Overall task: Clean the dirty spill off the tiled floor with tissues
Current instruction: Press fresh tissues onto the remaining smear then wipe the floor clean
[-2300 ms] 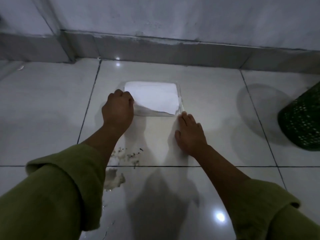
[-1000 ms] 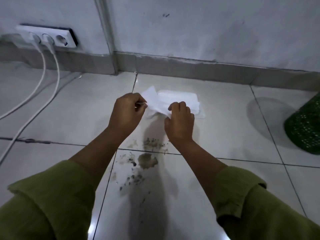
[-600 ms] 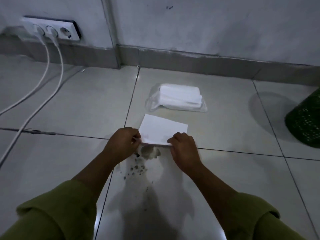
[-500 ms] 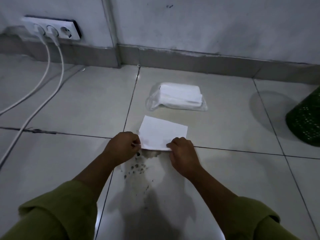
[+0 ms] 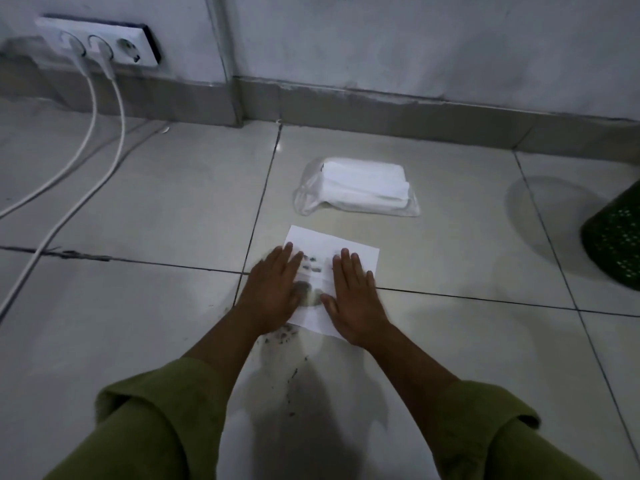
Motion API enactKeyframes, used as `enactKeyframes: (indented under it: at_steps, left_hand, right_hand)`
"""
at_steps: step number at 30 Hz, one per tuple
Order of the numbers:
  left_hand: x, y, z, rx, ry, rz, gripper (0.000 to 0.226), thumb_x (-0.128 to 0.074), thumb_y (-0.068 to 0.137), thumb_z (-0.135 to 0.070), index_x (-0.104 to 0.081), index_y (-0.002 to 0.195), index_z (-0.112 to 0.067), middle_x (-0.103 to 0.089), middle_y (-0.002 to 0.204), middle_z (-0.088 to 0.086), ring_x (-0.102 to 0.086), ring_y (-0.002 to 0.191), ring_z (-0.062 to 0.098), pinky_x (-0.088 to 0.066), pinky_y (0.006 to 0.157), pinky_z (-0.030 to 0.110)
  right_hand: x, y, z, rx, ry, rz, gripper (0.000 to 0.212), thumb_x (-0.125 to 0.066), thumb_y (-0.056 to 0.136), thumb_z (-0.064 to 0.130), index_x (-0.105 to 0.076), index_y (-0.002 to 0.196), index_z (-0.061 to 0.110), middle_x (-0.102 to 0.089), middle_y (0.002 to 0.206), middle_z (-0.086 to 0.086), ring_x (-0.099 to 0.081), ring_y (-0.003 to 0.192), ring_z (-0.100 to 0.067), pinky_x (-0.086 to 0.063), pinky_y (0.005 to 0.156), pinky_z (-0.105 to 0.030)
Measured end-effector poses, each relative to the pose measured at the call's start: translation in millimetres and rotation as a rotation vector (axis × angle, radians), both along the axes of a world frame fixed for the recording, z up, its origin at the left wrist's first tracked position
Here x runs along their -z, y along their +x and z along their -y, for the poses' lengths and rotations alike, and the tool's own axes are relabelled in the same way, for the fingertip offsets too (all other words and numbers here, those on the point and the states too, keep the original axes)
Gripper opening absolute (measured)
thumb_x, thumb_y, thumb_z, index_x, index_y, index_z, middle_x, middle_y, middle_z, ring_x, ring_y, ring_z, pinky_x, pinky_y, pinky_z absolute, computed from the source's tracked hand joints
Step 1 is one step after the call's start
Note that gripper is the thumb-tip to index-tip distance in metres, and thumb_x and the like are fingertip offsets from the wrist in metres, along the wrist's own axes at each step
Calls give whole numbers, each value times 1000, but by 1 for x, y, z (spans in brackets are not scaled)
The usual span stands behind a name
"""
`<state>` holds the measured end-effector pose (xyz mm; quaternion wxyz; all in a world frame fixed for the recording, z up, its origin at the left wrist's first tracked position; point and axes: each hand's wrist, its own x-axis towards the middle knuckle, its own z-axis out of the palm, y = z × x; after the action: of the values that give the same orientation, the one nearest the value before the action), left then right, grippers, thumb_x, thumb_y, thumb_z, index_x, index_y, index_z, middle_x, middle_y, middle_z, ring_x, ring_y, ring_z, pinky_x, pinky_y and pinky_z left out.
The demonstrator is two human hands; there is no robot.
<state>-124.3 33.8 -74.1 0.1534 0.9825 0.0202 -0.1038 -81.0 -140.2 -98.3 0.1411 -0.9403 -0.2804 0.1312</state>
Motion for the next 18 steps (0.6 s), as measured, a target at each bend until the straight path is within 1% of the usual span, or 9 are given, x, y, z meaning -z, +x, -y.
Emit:
enactKeyframes:
  at_steps: [1,3,5,7,9,11,14,16,18]
  left_hand:
    - [4,-1,2,60,53,-45,85,-1,75,-59,-3,148,-14,4,157,9,4,145,25,-3,116,44]
    - [13,-2,3,132,129,-104,92,10,66,-59,4,147,-16,14,156,8,13,144,24,4,115,47]
    - [19,-2,-1,137,137,-75,89,9,69,-59,5,147,-17,17,155,5,16,143,22,6,114,49]
    - [23,-2,-5,125,121,-18,84,4,74,-58,5,147,-16,16,154,4,17,141,21,4,114,51]
    - [24,-3,-8,131,130,-26,84,4,75,-58,2,147,-14,11,155,6,13,143,23,4,114,53]
    - [23,-3,-9,135,138,-36,86,6,74,-58,-2,147,-14,7,156,7,9,144,23,6,113,53]
    - [20,0,-6,108,117,-7,89,9,73,-61,-5,148,-14,6,157,5,17,139,16,7,114,50]
    - [16,4,-3,83,82,15,91,12,73,-65,-4,148,-15,5,157,5,20,136,14,8,114,49]
    - [13,11,1,61,58,-4,89,10,72,-61,-2,148,-17,8,157,4,17,141,15,8,115,47]
  right_hand:
    - [4,-1,0,-15,-27,-6,92,13,74,66,8,147,9,15,156,-12,14,144,-26,2,118,-48]
    - [11,-2,0,-18,-52,3,95,17,74,70,6,147,9,15,156,-13,15,144,-26,4,118,-47]
    - [13,-2,0,-9,-42,36,87,10,82,64,3,147,7,10,156,-13,12,144,-27,3,118,-47]
    - [12,-4,0,-20,-36,70,82,11,87,59,-6,147,5,0,156,-15,4,144,-29,-1,117,-48]
    - [14,-4,0,-44,-41,69,82,12,88,57,-12,146,4,-8,156,-16,-2,143,-30,-6,115,-51]
    - [15,-4,0,-64,-29,63,88,17,84,60,-12,146,5,-7,156,-16,0,143,-31,0,115,-50]
    - [10,3,0,-43,22,54,96,21,79,63,-14,147,5,-6,156,-16,0,144,-29,8,114,-42]
    - [3,11,0,4,59,60,88,12,85,61,-14,146,5,-7,156,-15,-1,145,-28,5,115,-38]
    - [-4,22,3,42,19,50,69,-6,92,49,-11,147,6,-5,157,-13,1,145,-26,4,117,-36]
